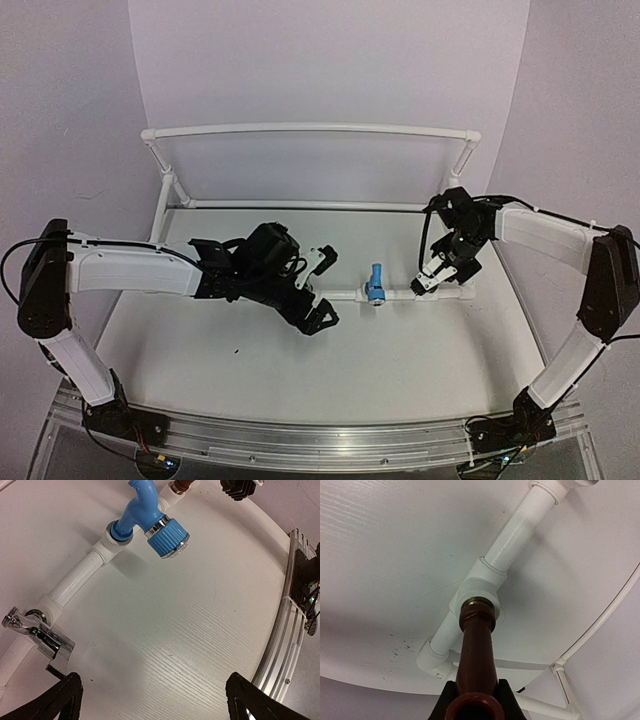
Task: Install the water faucets
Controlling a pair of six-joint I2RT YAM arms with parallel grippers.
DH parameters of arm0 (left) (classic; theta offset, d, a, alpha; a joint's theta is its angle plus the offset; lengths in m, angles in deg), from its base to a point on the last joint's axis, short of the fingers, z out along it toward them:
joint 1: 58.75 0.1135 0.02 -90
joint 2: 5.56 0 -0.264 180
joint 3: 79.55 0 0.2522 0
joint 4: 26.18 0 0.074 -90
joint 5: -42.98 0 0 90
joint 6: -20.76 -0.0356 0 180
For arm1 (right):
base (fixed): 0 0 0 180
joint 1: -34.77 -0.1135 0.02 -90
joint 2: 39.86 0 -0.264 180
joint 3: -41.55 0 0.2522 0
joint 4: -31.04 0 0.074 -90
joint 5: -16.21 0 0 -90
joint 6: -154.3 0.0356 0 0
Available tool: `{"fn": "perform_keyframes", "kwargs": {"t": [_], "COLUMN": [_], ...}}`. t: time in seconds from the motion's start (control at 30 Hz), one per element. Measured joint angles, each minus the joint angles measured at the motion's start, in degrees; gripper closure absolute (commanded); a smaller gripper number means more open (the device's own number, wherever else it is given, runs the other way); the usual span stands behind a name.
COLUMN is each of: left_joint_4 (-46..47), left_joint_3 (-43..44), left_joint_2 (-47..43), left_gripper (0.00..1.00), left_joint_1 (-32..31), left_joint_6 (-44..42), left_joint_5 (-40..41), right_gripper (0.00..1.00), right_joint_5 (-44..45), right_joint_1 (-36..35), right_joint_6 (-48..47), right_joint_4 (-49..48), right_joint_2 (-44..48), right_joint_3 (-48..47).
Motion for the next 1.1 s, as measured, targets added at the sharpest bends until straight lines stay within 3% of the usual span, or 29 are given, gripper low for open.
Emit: {"fn": "perform_keyframes", "kwargs": {"t": [0.37, 0.8, 1.1], "left_joint_4": [0.02, 0.02, 0.02], "left_joint_3": [0.02, 0.02, 0.02], "left_joint_2": [-0.12, -0.12, -0.12], "left_gripper": [0.0, 0.0, 0.0], "left_joint_1": [0.0, 0.0, 0.0], "left_joint_6": [0.0, 0.02, 0.07], "left_joint_5": [0.04, 0.22, 0.61], "right_gripper": [1.0, 1.0, 1.0], "right_joint_5": [6.16, 8.49, 7.62], "right_joint_1": [-3.5, -4.19, -4.14], "right_joint_6": [8.56, 26.27, 41.82], "right_joint_4": [0.17, 2.46, 10.18], "right_joint_2": [-0.64, -2.21, -7.45], "right_joint_3": [0.18, -1.23, -8.82]}}
